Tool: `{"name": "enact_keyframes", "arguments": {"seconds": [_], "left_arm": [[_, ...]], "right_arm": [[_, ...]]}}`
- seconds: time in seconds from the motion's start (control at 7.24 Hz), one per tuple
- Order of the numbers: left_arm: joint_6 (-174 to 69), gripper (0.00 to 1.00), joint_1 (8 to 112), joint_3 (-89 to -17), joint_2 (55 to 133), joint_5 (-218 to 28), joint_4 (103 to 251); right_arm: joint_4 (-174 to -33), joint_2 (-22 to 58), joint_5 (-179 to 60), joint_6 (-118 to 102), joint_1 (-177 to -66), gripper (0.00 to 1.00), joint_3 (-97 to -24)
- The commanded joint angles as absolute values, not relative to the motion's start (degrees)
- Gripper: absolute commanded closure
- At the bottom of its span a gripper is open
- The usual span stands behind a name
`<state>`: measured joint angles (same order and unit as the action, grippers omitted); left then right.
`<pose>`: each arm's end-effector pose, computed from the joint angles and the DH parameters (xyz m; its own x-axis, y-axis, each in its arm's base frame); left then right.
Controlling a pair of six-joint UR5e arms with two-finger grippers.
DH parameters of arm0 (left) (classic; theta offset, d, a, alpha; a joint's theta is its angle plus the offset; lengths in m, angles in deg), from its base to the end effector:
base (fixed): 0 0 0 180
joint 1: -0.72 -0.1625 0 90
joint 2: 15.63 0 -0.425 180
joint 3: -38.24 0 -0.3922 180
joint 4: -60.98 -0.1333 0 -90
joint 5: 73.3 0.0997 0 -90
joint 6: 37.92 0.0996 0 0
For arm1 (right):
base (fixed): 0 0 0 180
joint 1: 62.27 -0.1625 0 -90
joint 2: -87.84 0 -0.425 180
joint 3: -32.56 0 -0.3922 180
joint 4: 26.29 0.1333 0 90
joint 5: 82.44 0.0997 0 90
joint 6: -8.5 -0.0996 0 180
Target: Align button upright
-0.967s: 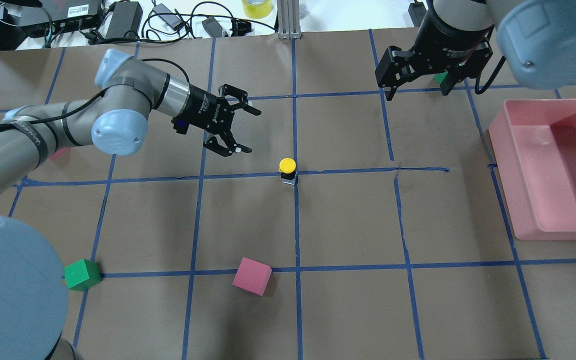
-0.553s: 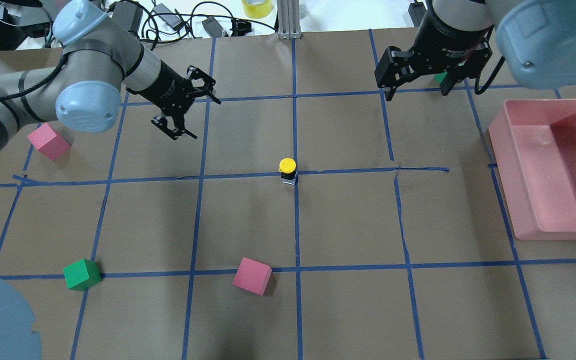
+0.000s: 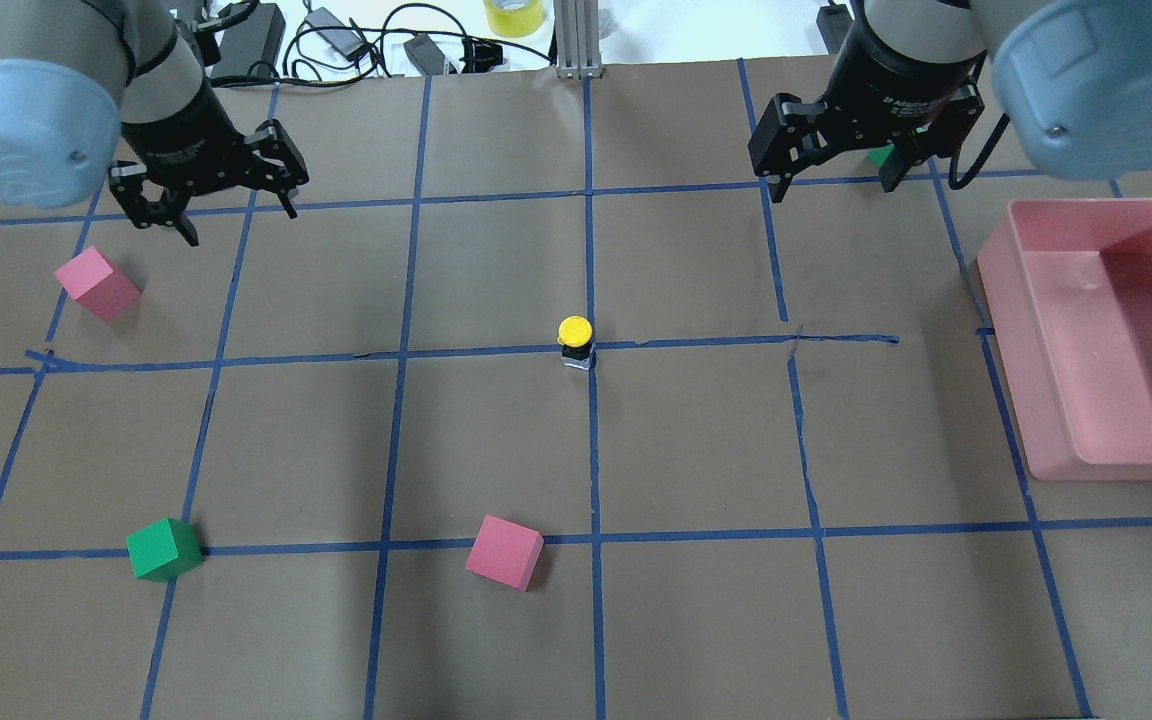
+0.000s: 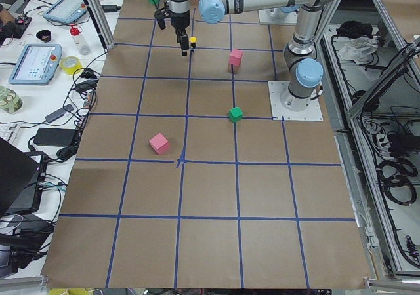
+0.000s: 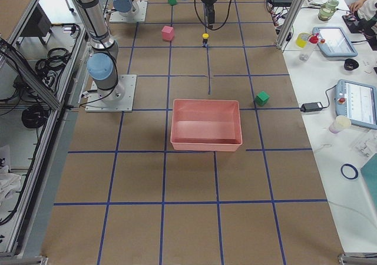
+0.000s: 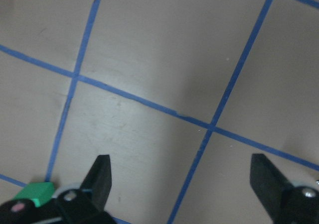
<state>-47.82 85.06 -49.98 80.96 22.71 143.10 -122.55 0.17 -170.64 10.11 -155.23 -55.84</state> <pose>-0.0686 -0.5539 0.4582 -0.9574 -0.2730 -0.0938 -0.2671 0.9611 -0.0707 0.1630 -0.5105 0.4927 -0.9962 -0.0825 -0.0285 -0.0794 0.9921 -0.0972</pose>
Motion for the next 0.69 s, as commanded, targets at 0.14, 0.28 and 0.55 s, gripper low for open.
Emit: {"name": "enact_keyframes", "arguments": {"seconds": [0.14, 0.28, 0.55], "left_arm": [[-41.62, 0.00, 85.62, -49.47, 76.24, 15.34, 145.42], [-39.08, 0.00, 85.62, -49.74, 75.17, 14.95, 147.19], [-36.07, 0.00, 85.71, -50.26, 73.67, 15.12, 148.78]], "right_arm": [[-120.79, -0.05, -171.22, 10.08, -155.17, 0.00, -55.77], [-120.25, -0.22, -171.39, 10.08, -155.17, 0.00, -55.77], [-120.16, -0.22, -171.30, 9.99, -155.17, 0.00, -55.77]]}}
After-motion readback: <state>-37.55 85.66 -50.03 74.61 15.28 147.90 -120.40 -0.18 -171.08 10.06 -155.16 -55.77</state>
